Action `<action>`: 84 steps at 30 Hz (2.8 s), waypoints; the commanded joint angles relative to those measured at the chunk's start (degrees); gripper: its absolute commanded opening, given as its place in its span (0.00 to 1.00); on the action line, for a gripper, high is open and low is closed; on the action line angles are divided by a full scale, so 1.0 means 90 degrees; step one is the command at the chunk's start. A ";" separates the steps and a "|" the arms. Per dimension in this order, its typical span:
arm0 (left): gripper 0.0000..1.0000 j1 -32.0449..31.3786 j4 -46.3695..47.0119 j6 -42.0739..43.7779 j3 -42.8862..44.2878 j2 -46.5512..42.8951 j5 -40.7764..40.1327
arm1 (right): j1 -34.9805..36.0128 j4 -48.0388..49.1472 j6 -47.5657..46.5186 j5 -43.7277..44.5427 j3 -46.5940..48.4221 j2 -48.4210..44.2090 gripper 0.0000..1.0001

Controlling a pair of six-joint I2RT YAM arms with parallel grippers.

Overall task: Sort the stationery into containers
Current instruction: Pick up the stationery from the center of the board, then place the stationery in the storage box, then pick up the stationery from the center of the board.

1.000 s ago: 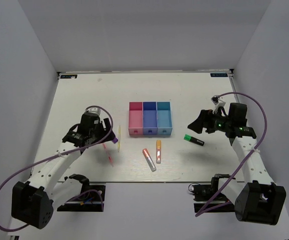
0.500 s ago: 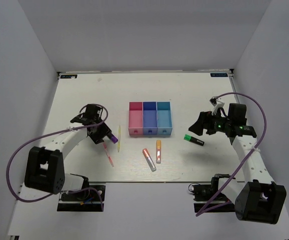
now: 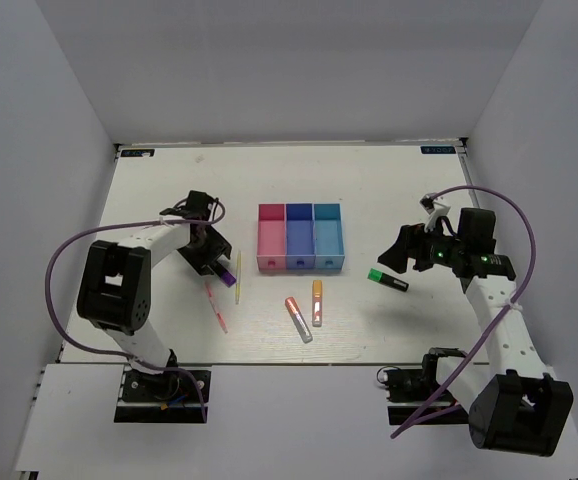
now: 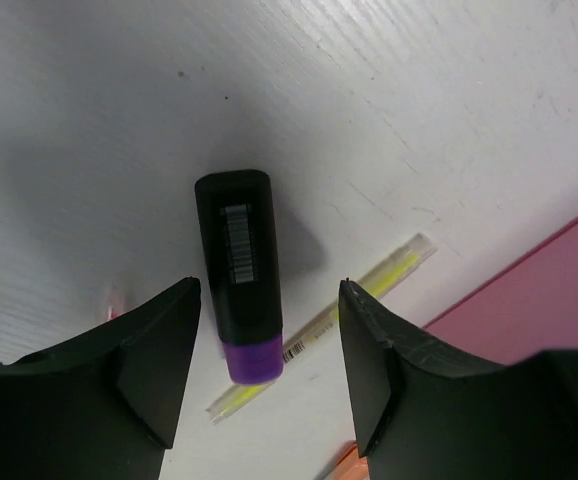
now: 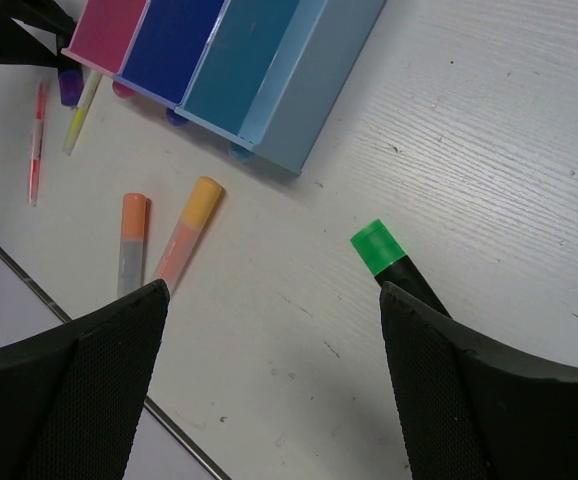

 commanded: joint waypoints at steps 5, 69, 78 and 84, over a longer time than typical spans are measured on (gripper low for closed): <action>0.65 -0.0112 -0.0745 0.0200 0.0792 0.0620 -0.0398 | 0.0021 -0.0108 -0.0058 -0.0008 0.0244 -0.0236 0.87; 0.47 -0.2592 -0.0805 0.3375 0.4473 0.1784 -0.2274 | -0.0008 -0.0049 -0.0009 -0.0154 0.0107 -0.0256 0.14; 0.52 -0.2680 -0.1019 0.3326 0.4552 0.1491 -0.2136 | -0.0018 -0.0059 -0.0009 -0.0154 0.0117 -0.0237 0.22; 0.00 -0.2476 -0.1000 0.2625 0.2602 -0.0495 -0.2781 | -0.0008 -0.0127 -0.0155 -0.0135 0.0136 -0.0256 0.89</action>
